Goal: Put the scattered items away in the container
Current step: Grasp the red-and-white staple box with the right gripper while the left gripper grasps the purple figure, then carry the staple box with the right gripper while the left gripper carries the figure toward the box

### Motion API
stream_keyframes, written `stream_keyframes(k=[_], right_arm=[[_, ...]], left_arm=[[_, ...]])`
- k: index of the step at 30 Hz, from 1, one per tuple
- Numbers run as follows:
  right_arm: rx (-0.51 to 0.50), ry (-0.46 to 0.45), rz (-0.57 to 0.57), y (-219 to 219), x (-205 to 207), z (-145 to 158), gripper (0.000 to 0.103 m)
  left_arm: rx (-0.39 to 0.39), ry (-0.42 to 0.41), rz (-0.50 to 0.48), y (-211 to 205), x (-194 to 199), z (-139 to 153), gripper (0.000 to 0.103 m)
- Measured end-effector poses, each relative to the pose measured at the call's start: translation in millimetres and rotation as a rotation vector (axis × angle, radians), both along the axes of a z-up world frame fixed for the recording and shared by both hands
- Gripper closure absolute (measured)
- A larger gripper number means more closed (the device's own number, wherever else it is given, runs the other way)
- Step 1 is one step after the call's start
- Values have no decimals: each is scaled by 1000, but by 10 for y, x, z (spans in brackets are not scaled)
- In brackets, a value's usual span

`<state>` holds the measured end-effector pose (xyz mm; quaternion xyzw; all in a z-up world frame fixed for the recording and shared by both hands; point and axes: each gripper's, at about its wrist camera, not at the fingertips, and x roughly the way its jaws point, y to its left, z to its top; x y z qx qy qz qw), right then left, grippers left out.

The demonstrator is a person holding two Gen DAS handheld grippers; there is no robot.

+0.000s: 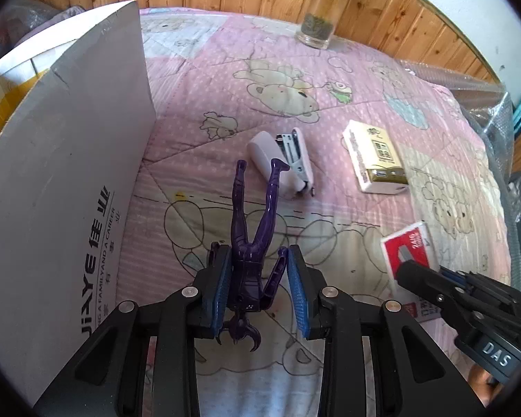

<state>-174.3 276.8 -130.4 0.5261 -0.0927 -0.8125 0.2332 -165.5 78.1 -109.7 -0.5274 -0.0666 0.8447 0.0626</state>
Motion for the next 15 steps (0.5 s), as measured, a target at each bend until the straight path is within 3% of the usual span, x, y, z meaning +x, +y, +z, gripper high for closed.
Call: stream_keyframes(k=[4, 15], right_arm=[[-13, -6, -4, 14, 22, -8, 88], [-1, 9, -15, -25, 307, 17, 88]], left_arm=[[-38, 20, -21, 61, 152, 143, 70], [-2, 52, -64, 36, 638, 500, 70]])
